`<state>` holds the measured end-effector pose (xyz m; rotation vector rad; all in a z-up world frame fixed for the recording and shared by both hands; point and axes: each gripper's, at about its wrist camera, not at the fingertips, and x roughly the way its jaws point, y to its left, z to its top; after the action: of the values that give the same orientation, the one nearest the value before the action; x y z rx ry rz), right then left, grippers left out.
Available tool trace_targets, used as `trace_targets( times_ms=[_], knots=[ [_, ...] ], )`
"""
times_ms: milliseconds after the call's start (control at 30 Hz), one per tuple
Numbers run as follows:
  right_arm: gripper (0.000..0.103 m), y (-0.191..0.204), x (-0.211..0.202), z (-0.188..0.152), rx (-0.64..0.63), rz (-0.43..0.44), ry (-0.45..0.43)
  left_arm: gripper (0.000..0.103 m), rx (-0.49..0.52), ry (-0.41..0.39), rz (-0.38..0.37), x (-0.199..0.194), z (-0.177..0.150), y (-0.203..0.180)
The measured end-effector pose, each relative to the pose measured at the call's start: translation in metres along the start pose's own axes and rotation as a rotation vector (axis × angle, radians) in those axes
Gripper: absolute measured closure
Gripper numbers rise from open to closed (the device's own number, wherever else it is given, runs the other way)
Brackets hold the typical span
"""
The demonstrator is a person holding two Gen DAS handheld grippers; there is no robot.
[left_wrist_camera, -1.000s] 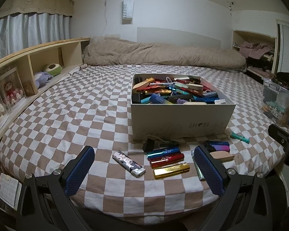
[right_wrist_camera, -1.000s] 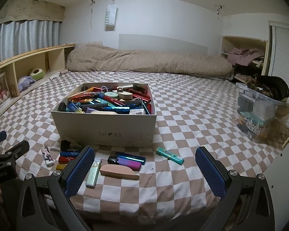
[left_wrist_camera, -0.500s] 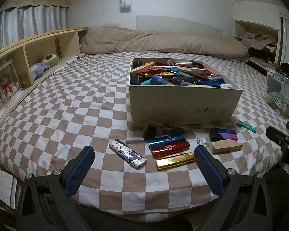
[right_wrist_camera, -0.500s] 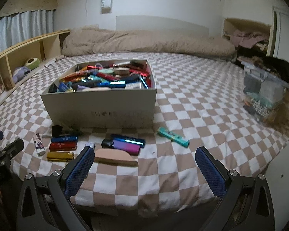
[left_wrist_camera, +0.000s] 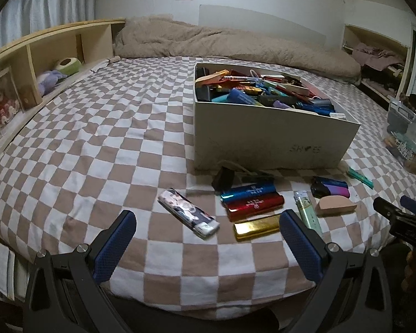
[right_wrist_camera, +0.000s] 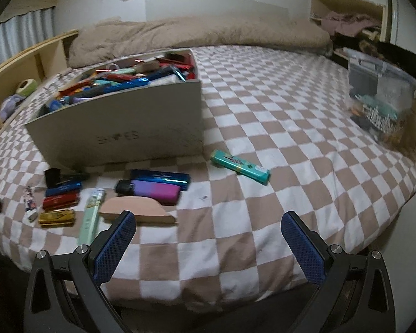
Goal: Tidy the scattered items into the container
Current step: 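Move both tools toward the loose lighters in front of the shoebox, then close the left gripper on the white patterned lighter while the right approaches the teal lighter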
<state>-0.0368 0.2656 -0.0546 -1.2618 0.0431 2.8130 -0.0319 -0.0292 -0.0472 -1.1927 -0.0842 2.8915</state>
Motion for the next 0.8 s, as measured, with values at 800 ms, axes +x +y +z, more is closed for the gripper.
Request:
trace_targets(
  times_ms=[800],
  knots=[
    [0.000,-0.018,0.060,-0.005,0.097,-0.068,0.171,0.000,0.571,0.388,-0.136,0.095,0.019,0.007]
  ],
)
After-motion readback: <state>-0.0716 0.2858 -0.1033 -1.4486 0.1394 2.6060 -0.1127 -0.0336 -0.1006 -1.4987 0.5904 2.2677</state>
